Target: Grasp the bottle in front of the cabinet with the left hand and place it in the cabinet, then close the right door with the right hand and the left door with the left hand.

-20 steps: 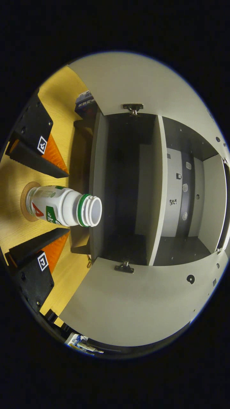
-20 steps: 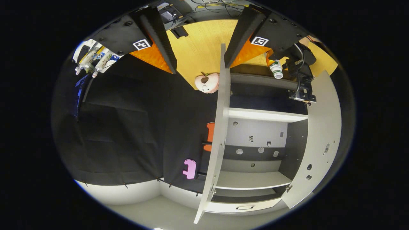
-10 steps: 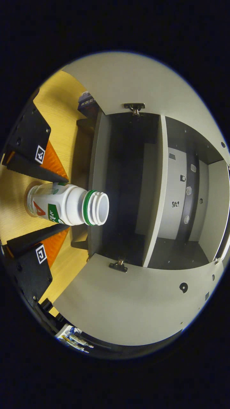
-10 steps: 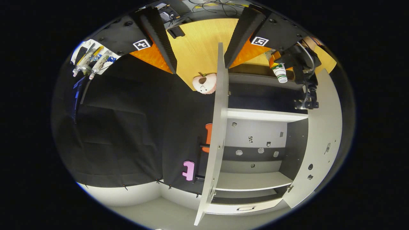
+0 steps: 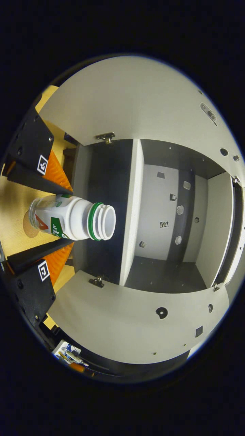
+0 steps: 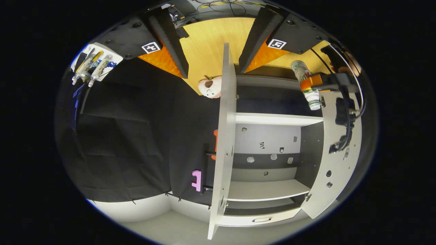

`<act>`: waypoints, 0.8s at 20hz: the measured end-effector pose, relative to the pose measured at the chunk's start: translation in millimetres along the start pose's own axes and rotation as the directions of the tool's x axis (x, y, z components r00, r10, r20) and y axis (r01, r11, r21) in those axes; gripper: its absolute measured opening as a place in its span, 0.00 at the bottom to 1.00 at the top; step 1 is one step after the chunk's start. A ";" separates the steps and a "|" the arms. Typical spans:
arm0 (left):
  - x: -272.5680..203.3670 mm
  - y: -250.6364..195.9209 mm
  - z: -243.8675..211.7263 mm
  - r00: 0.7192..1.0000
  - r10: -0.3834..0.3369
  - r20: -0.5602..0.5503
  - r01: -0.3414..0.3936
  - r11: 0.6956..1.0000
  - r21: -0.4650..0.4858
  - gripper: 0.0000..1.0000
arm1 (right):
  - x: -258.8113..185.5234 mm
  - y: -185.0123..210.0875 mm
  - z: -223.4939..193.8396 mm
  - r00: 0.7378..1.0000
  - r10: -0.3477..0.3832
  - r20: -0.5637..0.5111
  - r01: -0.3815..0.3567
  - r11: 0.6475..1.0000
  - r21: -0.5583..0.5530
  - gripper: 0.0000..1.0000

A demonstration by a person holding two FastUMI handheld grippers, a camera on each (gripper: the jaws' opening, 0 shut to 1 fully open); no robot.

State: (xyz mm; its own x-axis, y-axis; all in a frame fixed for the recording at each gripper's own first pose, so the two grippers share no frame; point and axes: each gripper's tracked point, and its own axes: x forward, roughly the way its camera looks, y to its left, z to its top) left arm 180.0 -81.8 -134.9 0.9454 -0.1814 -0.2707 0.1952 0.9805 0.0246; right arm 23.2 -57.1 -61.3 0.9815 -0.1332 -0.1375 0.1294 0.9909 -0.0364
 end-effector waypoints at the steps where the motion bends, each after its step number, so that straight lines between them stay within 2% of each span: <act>1: 0.3 1.3 11.8 1.000 -0.003 0.008 0.004 1.000 -0.007 0.77 | -0.7 -1.4 0.3 1.000 -0.001 0.001 0.001 1.000 0.005 0.98; 7: 12.9 12.2 77.4 0.998 -0.011 0.065 0.010 1.000 0.025 0.77 | -7.0 -12.1 -5.7 1.000 -0.019 0.012 0.019 1.000 0.009 0.98; 11: 31.9 15.2 127.6 0.993 -0.026 0.111 0.026 1.000 0.008 0.77 | -7.5 -22.6 -13.2 0.999 -0.036 -0.009 0.036 0.998 0.046 0.98; 16: 60.8 34.6 184.0 0.986 0.013 0.168 -0.020 0.999 0.037 0.77 | -7.3 -37.6 -9.8 0.998 -0.070 0.009 0.070 0.996 0.047 0.98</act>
State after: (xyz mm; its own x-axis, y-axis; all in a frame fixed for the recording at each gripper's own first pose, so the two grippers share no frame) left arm 292.2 -72.9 26.5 0.9783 -0.1785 -0.1052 0.1859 0.9804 0.0651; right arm 9.7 -93.6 -68.6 0.9712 -0.2021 -0.1261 0.2039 0.9790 0.0010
